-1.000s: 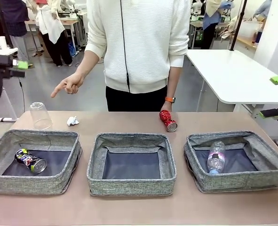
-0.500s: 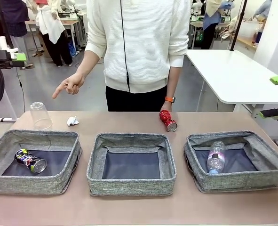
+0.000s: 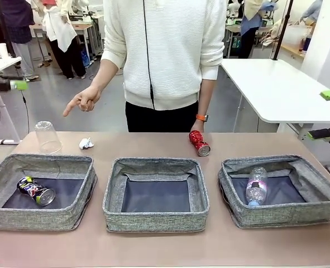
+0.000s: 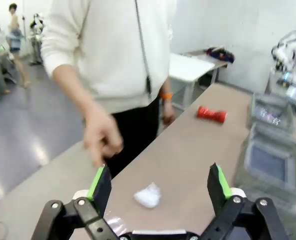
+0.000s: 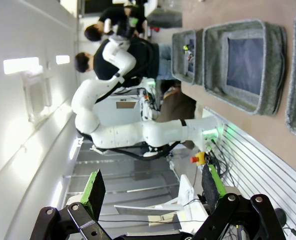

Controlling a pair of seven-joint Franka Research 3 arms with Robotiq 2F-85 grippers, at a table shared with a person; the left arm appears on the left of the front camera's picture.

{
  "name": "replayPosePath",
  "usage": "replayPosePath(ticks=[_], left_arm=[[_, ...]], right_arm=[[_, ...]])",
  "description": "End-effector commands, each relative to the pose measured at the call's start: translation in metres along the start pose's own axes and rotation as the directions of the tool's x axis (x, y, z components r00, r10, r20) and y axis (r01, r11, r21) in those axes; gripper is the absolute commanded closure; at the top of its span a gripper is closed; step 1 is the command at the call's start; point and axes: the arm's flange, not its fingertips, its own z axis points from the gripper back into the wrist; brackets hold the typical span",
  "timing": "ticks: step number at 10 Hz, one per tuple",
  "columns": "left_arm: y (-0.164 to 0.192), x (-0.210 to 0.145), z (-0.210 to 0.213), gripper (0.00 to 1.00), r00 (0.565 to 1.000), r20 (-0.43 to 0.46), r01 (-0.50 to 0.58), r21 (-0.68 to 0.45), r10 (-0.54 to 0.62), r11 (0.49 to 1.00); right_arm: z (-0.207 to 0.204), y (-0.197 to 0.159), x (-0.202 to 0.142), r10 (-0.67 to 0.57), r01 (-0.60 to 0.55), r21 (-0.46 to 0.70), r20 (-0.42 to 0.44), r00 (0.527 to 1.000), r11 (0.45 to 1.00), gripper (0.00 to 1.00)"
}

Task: Sort the waste into the appropriate baskets.
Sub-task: Pick up the waste item pointed out by the person.

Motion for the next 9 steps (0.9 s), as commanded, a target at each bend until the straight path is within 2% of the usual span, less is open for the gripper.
replayPosePath(ticks=[1,2,3,4,5,6,7,8,9], left_arm=[[0.018,-0.054,0.013,0.0,1.0,-0.01,0.019,0.028,-0.019,0.999],[0.029,-0.074,0.021,0.0,0.997,-0.044,-0.059,0.067,0.062,0.996],[0.044,-0.076,0.022,0.0,0.963,-0.072,-0.252,0.09,0.259,0.963],[0.021,-0.076,0.021,0.0,0.999,-0.044,0.002,0.044,0.0,0.999],[0.021,-0.076,0.021,0.0,0.999,-0.044,0.002,0.044,0.0,0.999],[0.032,-0.101,0.026,0.0,0.992,-0.068,-0.099,0.07,0.104,0.993],[0.051,-0.111,0.015,0.0,0.983,-0.134,-0.128,0.021,0.129,0.992],[0.062,-0.119,0.011,0.0,0.976,-0.139,-0.172,-0.013,0.168,0.985],[0.069,-0.123,0.01,0.0,0.977,-0.137,-0.167,0.001,0.166,0.986]], right_arm=[[0.001,0.004,0.001,0.018,-0.018,0.015,-0.001,1.0,1.0,0.0],[0.001,0.004,0.001,0.018,-0.018,0.015,-0.001,1.0,1.0,0.0],[0.001,0.004,0.001,0.018,-0.018,0.015,-0.001,1.0,1.0,0.0],[0.001,0.004,0.001,0.018,-0.018,0.015,-0.001,1.0,1.0,0.0],[0.001,0.004,0.001,0.018,-0.018,0.015,-0.001,1.0,1.0,0.0],[0.001,0.004,0.001,0.018,-0.018,0.015,-0.001,1.0,1.0,0.0],[0.001,0.004,0.001,0.018,-0.018,0.015,-0.001,1.0,1.0,0.0],[0.001,0.004,0.001,0.018,-0.018,0.015,-0.001,1.0,1.0,0.0],[0.001,0.004,0.001,0.018,-0.018,0.015,-0.001,1.0,1.0,0.0]])
